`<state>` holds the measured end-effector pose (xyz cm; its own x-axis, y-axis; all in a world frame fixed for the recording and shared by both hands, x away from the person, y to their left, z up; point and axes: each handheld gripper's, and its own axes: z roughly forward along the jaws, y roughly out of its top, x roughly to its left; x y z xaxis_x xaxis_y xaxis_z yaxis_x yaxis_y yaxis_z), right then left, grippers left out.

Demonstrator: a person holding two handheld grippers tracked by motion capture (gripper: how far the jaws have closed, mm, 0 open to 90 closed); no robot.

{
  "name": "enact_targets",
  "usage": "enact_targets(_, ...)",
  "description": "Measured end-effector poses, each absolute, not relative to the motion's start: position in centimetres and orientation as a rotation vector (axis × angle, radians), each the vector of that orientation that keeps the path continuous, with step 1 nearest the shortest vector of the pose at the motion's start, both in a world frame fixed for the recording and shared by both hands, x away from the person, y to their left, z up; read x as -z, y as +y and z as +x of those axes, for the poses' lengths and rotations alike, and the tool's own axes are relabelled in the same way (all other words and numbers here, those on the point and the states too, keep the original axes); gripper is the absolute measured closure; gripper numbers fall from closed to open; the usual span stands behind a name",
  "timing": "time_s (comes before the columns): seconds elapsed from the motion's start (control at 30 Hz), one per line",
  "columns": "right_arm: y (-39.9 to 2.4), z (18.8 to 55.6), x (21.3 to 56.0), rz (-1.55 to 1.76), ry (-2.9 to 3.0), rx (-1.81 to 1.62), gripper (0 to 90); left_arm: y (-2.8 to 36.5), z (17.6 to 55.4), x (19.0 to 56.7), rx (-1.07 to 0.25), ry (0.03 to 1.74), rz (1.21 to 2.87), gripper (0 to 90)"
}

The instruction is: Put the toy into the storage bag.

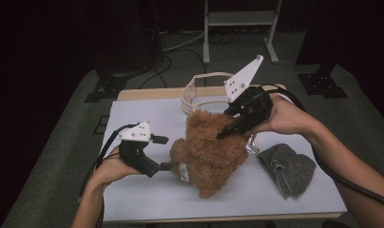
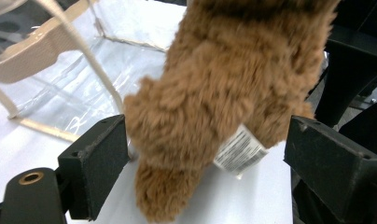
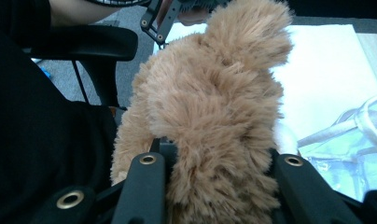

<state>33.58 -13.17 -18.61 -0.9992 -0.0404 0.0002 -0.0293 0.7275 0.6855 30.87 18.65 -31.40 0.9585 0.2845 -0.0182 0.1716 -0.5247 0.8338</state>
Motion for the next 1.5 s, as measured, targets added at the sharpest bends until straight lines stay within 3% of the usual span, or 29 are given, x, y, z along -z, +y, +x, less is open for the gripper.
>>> enact_targets(0.5, -13.5, 32.3, 13.5, 0.028, -2.900, 1.150, 66.2, 22.1, 29.9, 32.2, -0.180, 0.400, 2.105, 11.4)
enact_targets(0.9, -14.4, 32.2, 7.1, -0.010, -2.925, 1.228, 65.8, 23.0, 30.0, 32.9, -0.164, 0.447, 2.093, 11.0)
enact_targets(1.17, -14.7, 33.9, 1.9, -0.071, -2.980, 1.275, 65.7, 23.2, 30.3, 33.6, -0.151, 0.468, 2.079, 10.5)
enact_targets(1.5, -15.0, 37.1, -1.6, -0.202, -3.043, 1.302, 65.6, 23.3, 30.3, 34.1, -0.129, 0.475, 2.076, 10.4)
